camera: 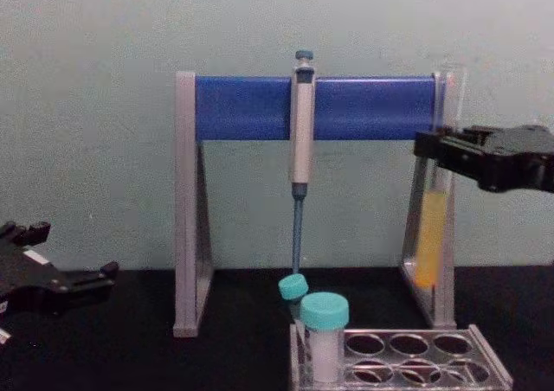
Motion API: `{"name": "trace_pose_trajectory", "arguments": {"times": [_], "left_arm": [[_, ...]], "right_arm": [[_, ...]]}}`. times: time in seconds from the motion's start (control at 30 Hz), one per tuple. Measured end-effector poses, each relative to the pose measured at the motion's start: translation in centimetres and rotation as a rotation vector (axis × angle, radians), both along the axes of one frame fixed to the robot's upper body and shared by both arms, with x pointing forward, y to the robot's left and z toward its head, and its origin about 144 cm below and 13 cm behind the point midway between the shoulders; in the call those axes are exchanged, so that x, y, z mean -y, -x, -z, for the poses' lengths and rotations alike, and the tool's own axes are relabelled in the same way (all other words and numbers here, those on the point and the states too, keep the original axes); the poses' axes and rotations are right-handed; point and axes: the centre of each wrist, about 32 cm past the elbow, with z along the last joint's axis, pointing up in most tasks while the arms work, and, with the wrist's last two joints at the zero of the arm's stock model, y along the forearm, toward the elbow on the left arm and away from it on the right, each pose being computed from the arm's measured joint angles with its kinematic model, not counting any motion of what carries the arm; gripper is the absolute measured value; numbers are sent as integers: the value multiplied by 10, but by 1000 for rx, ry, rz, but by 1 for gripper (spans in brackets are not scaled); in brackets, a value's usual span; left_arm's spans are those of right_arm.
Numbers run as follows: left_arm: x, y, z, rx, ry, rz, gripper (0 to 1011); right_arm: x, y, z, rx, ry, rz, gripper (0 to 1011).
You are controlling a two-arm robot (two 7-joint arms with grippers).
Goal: Pick up the test tube from the test tube rack, shake it, then place it back into the test tube rack.
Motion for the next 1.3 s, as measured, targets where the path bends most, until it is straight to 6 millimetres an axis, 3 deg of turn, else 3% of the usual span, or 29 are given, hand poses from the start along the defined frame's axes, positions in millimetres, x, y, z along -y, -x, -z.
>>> {"name": "trace_pose_trajectory", "arguments": {"times": [0.47, 0.87, 1.03, 1.3], "left_arm": [[0, 0, 0, 0, 0, 0, 1010], [0, 0, 0, 0, 0, 0, 1010], [0, 0, 0, 0, 0, 0, 1010], [0, 0, 0, 0, 0, 0, 1010]], "right_arm": [[3, 30, 0, -77, 24, -49, 233], [-20, 3, 5, -81, -29, -133, 232], [-26, -11, 7, -47, -28, -94, 233], [-23, -15, 7, -34, -9, -8, 233]]}}
